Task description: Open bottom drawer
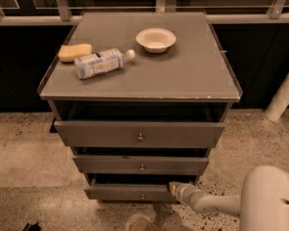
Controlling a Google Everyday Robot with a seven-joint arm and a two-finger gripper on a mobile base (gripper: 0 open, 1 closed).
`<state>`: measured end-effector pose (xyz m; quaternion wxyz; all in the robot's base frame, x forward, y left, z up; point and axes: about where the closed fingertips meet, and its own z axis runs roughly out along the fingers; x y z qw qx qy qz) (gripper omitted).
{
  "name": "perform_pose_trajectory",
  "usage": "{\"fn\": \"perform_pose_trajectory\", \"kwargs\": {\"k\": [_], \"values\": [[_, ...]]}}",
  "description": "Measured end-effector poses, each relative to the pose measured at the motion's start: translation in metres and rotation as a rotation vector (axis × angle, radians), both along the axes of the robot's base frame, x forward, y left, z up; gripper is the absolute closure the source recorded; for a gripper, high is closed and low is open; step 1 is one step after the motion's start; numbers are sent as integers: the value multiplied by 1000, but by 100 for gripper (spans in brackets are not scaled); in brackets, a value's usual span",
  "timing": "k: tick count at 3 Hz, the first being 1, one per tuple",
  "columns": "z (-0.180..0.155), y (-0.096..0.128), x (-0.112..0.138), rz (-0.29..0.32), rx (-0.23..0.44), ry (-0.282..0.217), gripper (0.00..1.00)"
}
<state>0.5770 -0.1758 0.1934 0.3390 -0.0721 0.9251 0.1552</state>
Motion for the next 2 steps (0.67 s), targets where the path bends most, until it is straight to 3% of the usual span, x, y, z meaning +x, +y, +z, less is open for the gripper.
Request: {"fn": "perform_pose_trajectory", "kwargs": {"k": [2], "values": [[6, 0, 1, 0, 0, 0, 100]]}}
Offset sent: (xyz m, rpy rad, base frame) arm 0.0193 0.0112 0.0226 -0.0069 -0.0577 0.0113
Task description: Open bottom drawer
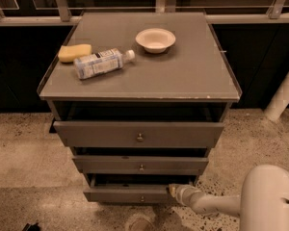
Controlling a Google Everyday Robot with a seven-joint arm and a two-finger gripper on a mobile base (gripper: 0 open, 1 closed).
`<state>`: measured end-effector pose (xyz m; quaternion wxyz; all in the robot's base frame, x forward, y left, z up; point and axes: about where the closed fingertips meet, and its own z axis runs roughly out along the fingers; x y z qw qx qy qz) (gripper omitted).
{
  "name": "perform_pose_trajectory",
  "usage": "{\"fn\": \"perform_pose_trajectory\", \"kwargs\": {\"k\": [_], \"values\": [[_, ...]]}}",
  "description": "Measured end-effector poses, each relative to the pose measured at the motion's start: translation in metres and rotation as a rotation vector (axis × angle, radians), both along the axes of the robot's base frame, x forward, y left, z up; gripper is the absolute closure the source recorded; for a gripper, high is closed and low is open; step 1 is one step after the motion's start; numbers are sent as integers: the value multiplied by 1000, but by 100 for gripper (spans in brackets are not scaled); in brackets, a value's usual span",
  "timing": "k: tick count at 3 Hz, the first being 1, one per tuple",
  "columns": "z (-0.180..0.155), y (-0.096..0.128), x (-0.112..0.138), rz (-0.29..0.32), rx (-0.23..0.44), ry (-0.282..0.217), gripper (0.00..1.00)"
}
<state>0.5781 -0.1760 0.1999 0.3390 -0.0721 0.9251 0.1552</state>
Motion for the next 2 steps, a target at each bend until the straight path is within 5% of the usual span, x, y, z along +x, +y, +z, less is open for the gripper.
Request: {"fn": "perform_pose_trajectory", "kwargs": {"k": [2], "values": [[-4, 4, -7, -6, -8, 98, 100]]}}
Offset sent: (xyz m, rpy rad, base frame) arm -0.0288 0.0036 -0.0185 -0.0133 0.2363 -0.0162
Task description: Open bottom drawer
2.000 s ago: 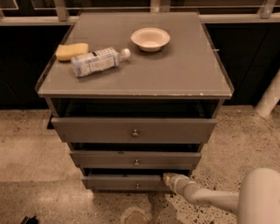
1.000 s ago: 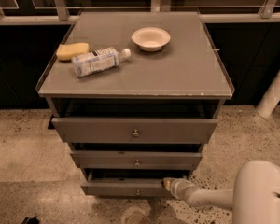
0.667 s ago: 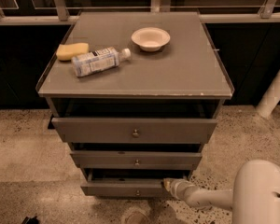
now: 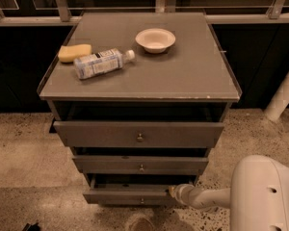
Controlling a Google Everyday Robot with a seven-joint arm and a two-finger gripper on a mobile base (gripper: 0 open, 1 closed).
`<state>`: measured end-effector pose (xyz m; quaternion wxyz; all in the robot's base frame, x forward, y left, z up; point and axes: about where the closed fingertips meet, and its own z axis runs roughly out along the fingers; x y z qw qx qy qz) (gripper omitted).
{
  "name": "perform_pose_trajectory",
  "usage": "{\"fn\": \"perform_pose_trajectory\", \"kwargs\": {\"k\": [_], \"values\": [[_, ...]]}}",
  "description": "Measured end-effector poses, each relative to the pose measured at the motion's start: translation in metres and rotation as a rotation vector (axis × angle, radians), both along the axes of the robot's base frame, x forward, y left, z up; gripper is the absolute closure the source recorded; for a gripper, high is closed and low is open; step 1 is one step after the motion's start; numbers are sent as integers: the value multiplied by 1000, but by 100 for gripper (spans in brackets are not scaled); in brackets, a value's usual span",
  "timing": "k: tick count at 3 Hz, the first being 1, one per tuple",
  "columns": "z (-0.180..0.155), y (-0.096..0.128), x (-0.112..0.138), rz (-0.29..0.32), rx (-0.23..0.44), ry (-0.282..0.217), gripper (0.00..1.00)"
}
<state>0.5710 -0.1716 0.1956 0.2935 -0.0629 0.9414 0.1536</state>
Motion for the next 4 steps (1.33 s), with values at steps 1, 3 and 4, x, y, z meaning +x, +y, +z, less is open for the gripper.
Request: {"fn": "perform_pose_trajectory", "kwargs": {"k": [1, 3, 4], "values": [[0, 0, 0, 0, 0, 0, 100], [3, 4, 6, 61, -7, 8, 100], [-1, 3, 0, 82, 0, 47, 100]]}}
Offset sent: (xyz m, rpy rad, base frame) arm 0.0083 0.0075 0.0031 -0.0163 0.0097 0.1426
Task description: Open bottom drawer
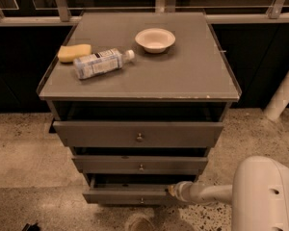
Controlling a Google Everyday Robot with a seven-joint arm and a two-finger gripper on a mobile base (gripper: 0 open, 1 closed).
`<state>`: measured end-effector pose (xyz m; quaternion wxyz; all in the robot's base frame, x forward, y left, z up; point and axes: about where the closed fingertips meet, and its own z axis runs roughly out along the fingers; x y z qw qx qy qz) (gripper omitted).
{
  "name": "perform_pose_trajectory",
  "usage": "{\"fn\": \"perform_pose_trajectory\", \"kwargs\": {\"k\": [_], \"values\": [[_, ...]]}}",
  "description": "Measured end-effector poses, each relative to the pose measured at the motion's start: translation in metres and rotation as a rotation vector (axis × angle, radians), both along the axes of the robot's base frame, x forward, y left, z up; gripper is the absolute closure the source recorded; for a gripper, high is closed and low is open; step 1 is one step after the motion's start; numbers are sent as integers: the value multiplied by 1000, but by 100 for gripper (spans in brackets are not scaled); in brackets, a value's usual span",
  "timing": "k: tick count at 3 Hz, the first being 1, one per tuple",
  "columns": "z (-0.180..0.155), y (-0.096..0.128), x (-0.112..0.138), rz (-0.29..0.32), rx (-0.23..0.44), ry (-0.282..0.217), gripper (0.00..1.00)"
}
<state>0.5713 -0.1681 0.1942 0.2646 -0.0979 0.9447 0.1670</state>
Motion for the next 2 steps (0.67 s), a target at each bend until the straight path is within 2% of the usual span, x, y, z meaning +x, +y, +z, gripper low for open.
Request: {"fn": "perform_pose_trajectory", "kwargs": {"k": [1, 2], "values": [[1, 0, 0, 0, 0, 0, 100], [-2, 0, -6, 12, 8, 29, 100]]}}
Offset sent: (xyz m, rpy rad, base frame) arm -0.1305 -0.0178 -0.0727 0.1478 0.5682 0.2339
